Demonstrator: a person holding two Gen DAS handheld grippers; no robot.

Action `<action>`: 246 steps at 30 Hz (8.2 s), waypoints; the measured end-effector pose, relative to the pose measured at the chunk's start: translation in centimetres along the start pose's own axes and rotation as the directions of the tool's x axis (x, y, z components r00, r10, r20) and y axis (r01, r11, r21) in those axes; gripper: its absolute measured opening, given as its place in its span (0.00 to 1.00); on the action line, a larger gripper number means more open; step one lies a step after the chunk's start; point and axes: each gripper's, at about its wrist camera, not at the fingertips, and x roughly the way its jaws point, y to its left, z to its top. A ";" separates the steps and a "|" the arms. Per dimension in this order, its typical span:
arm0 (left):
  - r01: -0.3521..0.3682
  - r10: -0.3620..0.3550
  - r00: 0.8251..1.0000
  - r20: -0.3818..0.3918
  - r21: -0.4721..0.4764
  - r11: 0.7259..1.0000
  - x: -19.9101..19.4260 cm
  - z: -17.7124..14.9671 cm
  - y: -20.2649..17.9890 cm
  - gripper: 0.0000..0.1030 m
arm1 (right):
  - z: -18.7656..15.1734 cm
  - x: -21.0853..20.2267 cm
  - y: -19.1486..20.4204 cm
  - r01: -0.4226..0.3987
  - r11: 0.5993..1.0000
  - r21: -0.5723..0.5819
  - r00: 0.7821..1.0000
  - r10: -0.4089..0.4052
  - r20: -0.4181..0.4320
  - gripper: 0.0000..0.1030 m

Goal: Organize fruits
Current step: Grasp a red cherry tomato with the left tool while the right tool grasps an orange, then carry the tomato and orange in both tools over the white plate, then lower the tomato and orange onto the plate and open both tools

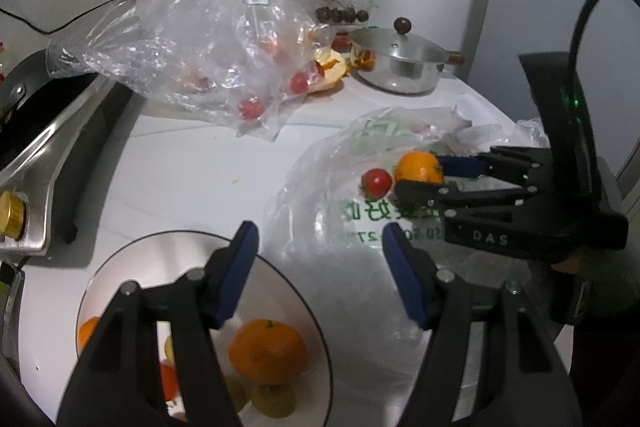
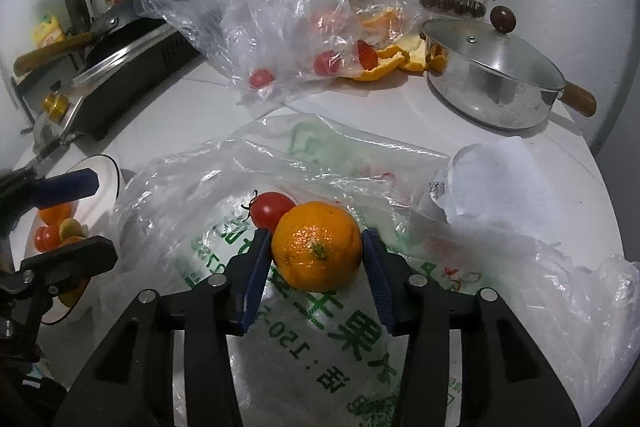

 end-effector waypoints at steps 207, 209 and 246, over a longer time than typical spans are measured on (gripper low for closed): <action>-0.073 0.094 0.993 0.068 -0.263 0.962 -7.7 -9.6 19.8 0.58 | 3.6 3.8 23.0 -0.117 0.958 -0.260 0.993 0.108 -0.050 0.47; -0.071 0.091 0.994 0.065 -0.264 0.962 -7.6 -9.7 19.8 0.58 | 3.6 4.1 23.2 -0.124 0.957 -0.261 0.992 0.112 -0.059 0.47; -0.073 0.097 0.991 0.097 -0.226 0.971 -10.0 -9.3 17.0 0.65 | 3.3 1.8 22.0 -0.148 0.969 -0.197 0.989 0.142 -0.041 0.59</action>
